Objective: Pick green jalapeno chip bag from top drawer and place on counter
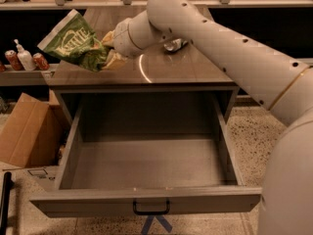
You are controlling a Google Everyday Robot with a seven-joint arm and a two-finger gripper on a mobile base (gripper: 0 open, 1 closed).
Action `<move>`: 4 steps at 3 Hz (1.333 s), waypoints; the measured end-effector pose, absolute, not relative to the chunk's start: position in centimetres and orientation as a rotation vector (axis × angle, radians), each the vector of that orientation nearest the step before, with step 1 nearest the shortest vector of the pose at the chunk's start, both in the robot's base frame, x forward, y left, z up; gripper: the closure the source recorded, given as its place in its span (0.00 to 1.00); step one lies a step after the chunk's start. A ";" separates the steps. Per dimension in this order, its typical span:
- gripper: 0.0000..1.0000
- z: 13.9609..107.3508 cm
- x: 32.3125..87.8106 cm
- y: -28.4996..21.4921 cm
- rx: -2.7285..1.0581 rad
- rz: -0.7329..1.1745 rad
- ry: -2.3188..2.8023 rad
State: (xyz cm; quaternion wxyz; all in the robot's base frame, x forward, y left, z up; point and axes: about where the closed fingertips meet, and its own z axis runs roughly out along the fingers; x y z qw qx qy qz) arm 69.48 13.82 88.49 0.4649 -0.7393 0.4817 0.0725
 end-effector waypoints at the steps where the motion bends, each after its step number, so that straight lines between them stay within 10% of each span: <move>1: 0.36 88.7 70.5 15.2 -1.804 0.198 1.182; 3: 0.00 87.5 72.4 14.8 -1.797 0.206 1.203; 4: 0.00 87.5 72.6 13.8 -1.787 0.202 1.204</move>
Offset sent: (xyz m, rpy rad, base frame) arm 0.0356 0.0181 -0.0040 0.0192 0.0196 -0.0139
